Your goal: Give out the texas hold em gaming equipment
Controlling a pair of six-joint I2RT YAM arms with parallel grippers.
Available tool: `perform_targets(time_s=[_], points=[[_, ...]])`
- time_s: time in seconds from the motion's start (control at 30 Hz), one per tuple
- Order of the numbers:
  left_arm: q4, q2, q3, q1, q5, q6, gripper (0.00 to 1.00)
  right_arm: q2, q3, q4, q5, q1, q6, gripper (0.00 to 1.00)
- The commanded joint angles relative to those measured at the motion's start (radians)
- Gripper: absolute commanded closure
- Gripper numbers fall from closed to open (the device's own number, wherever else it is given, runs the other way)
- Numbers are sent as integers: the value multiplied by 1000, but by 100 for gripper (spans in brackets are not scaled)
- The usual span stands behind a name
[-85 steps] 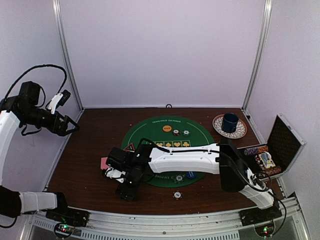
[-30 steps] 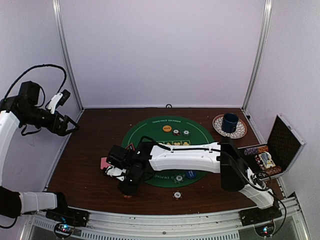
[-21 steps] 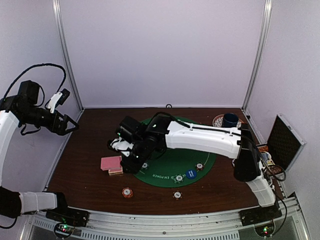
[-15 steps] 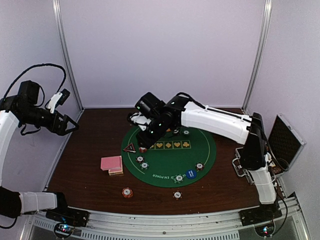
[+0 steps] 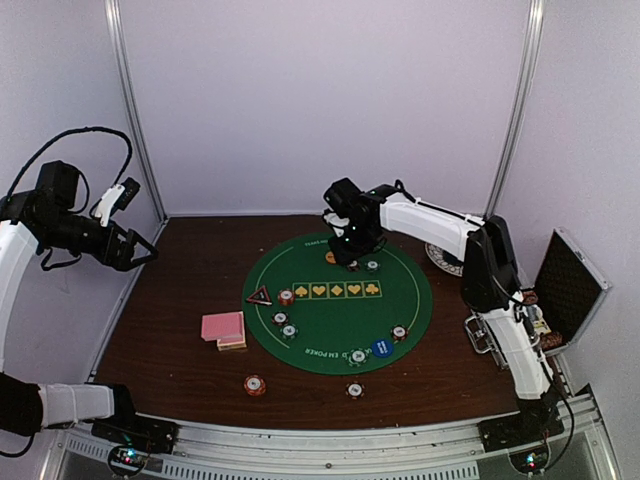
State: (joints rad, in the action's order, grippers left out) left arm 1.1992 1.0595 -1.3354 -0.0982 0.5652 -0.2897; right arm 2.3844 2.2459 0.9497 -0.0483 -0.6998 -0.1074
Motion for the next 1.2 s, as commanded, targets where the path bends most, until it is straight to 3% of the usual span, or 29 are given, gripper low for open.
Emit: perform_targets(time_s=[0.0, 0.63, 1.0, 1.17], points=[[-2, 5, -16, -2, 11, 1, 3, 79, 106, -11, 37, -13, -27, 67], [-3, 16, -17, -2, -2, -12, 2, 251, 202, -72, 16, 11, -51, 66], [-3, 16, -16, -2, -8, -13, 3, 259, 230, -68, 38, 11, -63, 36], [-3, 17, -16, -2, -7, -14, 2, 203, 229, -72, 35, 10, -56, 34]])
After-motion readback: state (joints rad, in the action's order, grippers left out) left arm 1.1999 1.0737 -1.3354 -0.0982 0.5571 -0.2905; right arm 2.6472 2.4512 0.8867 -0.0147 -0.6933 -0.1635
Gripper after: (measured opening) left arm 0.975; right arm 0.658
